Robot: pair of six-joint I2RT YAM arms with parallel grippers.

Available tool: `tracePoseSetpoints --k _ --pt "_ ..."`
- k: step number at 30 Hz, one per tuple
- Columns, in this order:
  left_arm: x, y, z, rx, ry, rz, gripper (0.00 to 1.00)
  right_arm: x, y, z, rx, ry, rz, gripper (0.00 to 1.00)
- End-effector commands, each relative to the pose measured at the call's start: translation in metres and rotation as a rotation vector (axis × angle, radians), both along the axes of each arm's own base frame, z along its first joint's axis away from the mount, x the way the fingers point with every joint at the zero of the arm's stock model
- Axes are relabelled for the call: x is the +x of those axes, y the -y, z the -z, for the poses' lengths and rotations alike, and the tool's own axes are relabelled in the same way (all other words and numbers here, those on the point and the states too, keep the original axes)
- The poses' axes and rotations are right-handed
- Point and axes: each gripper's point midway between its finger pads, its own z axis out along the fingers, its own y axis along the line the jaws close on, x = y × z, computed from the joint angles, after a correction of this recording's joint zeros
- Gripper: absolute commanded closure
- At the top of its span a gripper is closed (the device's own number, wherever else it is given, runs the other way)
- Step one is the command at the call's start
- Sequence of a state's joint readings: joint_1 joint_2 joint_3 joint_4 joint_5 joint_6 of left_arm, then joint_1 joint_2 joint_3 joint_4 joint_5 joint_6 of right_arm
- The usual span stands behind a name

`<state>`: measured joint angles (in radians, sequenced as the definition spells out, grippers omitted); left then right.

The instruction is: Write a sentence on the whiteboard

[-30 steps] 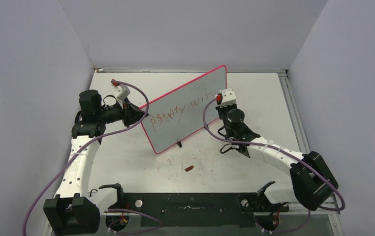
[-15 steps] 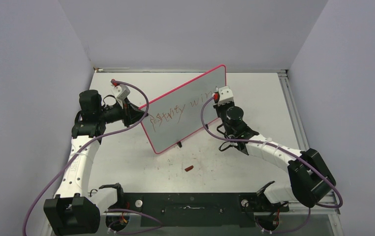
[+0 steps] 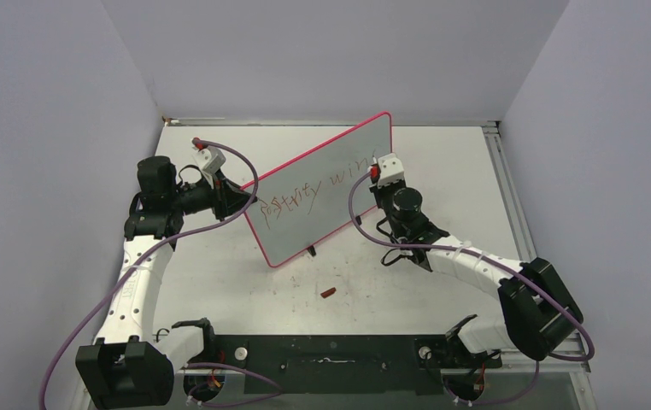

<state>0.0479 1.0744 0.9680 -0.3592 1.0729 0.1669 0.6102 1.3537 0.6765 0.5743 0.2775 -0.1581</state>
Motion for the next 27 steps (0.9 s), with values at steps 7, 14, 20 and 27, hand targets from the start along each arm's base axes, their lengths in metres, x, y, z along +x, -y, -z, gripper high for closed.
tracePoseSetpoints --k 7,14,20,27 --pt "-0.001 -0.001 0.0 0.025 0.024 0.015 1.0 0.005 -0.001 -0.001 0.037 0.001 0.028 0.95" --pt "-0.002 -0.001 0.001 0.025 0.021 0.015 1.0 0.013 0.002 0.004 0.026 -0.014 0.043 0.95" --pt "-0.002 -0.001 0.001 0.024 0.023 0.016 1.0 0.011 0.0 0.007 0.025 -0.023 0.024 0.95" --pt "-0.002 -0.001 0.0 0.023 0.023 0.017 1.0 0.0 -0.015 0.007 0.026 -0.033 -0.061 0.95"
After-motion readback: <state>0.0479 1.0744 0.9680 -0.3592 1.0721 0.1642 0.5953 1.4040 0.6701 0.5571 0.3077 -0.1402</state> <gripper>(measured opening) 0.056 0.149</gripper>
